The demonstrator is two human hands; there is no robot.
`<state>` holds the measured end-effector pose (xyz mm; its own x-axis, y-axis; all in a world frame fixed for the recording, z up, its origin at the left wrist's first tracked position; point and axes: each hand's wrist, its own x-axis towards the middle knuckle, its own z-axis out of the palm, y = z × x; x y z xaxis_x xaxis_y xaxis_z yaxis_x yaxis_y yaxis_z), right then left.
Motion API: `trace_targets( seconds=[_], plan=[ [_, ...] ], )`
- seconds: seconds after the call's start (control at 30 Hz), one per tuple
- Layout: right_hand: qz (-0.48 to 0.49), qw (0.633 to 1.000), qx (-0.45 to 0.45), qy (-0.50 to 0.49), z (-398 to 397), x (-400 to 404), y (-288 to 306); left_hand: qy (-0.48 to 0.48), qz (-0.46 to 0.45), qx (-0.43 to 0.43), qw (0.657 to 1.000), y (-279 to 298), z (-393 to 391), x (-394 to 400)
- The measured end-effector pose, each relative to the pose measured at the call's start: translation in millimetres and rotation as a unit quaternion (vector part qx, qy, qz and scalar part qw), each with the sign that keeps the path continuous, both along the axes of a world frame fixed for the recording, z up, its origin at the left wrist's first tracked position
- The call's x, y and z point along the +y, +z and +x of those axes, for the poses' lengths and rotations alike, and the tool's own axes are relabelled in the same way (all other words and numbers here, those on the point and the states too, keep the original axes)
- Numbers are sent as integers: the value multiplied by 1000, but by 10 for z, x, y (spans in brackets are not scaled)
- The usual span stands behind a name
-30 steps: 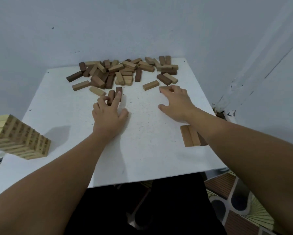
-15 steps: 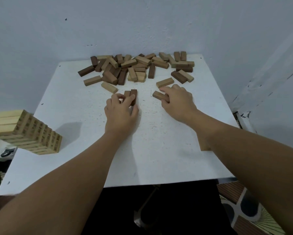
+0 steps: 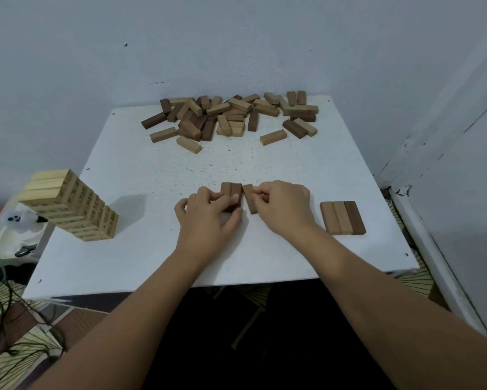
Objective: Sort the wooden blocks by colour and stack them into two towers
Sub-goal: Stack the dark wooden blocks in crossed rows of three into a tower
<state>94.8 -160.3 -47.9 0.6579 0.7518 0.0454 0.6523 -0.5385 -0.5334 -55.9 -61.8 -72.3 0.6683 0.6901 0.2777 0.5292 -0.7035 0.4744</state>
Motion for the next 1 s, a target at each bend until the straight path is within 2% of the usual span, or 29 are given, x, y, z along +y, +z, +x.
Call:
trace_targets(
  seconds=[0.2,0.37,0.57,0.87,1.0],
  plan=[
    [47,994,98,2,-175,-200,-38,-49,-30,-2,998,0,-251,-203],
    [85,980,181,24,-50,-294,-119,-42,-58,-45,996,-19,-203,-191],
    [90,991,90,40,-163,-284,-178,-22,-82,-39,996,-18,-210,-209],
    [113,989,78,55,-168,-327,-222,44,-54,-2,998,-10,-182,-281],
    [146,987,64,27,-160,-351,-269,22,-44,-4,999,-15,-166,-262]
  ],
)
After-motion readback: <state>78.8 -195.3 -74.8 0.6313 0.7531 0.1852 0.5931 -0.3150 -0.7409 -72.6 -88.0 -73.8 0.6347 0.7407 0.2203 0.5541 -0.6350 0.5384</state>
